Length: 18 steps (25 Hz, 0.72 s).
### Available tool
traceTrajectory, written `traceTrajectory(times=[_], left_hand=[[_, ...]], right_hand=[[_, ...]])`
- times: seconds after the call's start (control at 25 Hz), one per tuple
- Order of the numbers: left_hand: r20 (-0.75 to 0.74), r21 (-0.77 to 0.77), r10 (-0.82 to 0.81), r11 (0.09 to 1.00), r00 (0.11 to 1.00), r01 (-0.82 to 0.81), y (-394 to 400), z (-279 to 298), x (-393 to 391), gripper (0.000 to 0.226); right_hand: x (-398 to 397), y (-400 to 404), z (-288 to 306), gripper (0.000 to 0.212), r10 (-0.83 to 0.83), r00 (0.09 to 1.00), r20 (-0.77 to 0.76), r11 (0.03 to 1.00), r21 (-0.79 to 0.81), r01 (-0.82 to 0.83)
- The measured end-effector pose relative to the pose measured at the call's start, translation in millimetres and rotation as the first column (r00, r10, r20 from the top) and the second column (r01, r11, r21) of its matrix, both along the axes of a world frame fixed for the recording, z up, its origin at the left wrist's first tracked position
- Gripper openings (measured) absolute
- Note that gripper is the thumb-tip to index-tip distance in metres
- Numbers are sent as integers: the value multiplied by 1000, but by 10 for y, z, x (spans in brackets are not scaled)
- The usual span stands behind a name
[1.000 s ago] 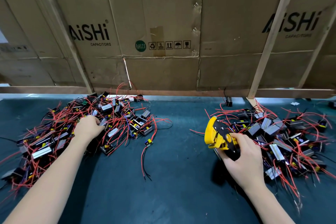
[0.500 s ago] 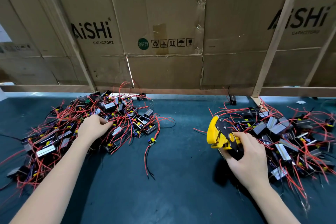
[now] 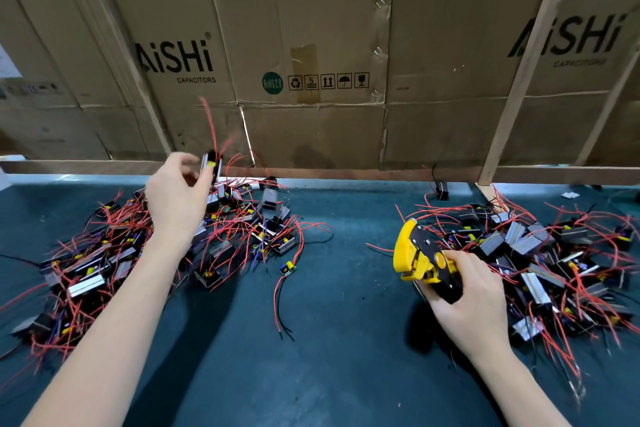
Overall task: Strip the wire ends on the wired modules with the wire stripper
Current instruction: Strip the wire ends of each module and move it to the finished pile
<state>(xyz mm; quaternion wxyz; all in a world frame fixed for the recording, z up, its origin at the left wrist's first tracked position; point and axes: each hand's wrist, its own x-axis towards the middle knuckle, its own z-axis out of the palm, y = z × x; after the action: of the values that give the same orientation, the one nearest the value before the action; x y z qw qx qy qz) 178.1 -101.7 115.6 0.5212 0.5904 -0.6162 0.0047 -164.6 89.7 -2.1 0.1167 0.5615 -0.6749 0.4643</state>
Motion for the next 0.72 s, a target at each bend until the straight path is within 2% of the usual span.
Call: traceTrajectory(times=[0.08,0.16,0.24,0.32,0.36,0.44,0.52,0.56,0.64,0.68,0.72], left_hand=[[-210,-38,-295,955,932,294,177,133,-222,21],[-312,17,-539,820,782,572,387,86,-524,26],[-307,142,-660,680,685,719,599,-160,-851,30],[-258,317,-724,562,640,764,755,-542,-1125,21],[-172,411,-732,555,659,724,799,-738,-1231,14],[67,515,-672,657,738,551,836,-1040,-1367,20],[256,467,-529,800,809,376,826,-1145,-1375,32],[285,419,-466,847,837,329,828,-1142,-1354,35],[198,288,-440,880,876,377,877,-1096,-1275,37],[138,194,-520,849,843,491,901,-1089,-1249,31],[125,107,-635,773,763,626,940,-1078,-1248,20]], right_hand=[[9,1,7,42,3,1000,2,1000,3,-3],[7,-1,17,44,-4,1000,2,1000,2,4],[5,11,32,44,-17,1000,9,1000,-6,17],[8,28,40,41,-21,999,25,1000,-21,21],[7,37,45,38,-19,999,30,999,-29,20],[-3,44,71,37,-14,999,39,999,-38,15],[-19,36,85,39,-24,999,46,999,-42,26],[-19,31,86,40,-32,998,46,998,-44,34],[-11,29,82,43,-50,998,39,998,-47,52],[-8,25,83,47,-69,997,28,996,-48,70],[-12,22,84,51,-90,996,13,995,-48,91]])
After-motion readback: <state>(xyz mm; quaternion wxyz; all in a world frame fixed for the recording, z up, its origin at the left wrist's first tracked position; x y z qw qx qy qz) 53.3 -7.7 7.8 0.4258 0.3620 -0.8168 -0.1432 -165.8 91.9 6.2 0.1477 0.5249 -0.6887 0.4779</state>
